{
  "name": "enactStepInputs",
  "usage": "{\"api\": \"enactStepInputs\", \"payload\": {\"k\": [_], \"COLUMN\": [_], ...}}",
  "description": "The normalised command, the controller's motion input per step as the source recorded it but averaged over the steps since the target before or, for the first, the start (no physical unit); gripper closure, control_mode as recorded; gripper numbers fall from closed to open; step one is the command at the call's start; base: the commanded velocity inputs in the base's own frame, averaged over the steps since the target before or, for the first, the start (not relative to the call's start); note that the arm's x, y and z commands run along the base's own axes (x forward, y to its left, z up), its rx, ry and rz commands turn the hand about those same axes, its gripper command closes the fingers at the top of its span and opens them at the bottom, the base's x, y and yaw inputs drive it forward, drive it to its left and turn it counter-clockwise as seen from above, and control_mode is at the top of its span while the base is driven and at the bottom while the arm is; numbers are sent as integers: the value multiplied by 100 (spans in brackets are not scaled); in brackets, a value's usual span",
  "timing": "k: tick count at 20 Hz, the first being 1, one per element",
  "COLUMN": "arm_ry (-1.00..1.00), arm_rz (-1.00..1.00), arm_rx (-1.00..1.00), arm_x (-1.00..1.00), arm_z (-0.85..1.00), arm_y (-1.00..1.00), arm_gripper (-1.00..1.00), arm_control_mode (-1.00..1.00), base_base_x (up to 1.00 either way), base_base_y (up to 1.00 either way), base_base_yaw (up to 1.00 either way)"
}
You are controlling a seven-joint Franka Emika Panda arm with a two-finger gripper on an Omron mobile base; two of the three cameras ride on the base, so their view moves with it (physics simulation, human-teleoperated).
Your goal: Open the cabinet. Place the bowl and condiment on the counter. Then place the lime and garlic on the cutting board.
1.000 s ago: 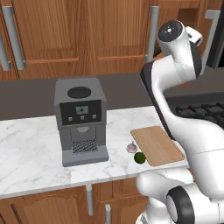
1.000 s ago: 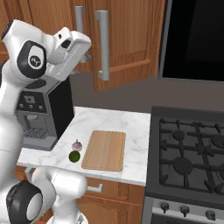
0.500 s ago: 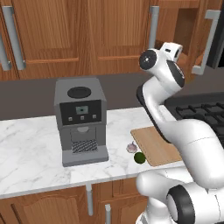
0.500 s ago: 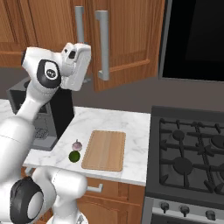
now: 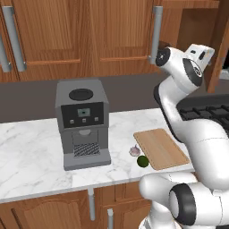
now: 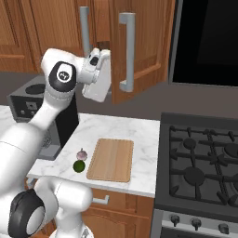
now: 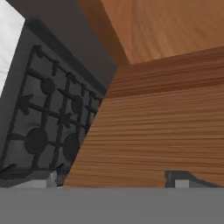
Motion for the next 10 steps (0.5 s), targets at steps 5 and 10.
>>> {"api": "enactStepInputs", "payload": {"k": [5,10], "arm_ry": [0,-9], "arm_rz": [-31,5], "arm_rx": [0,0], "arm_x": [-64,0], "arm_z": [0,4], "arm_y": [-91,-82], "arm_gripper": [-100,-100], "arm_control_mode": [-100,-100], "base_base_x": [0,0], "base_base_y": [0,0], "base_base_yaw": [0,0]}}
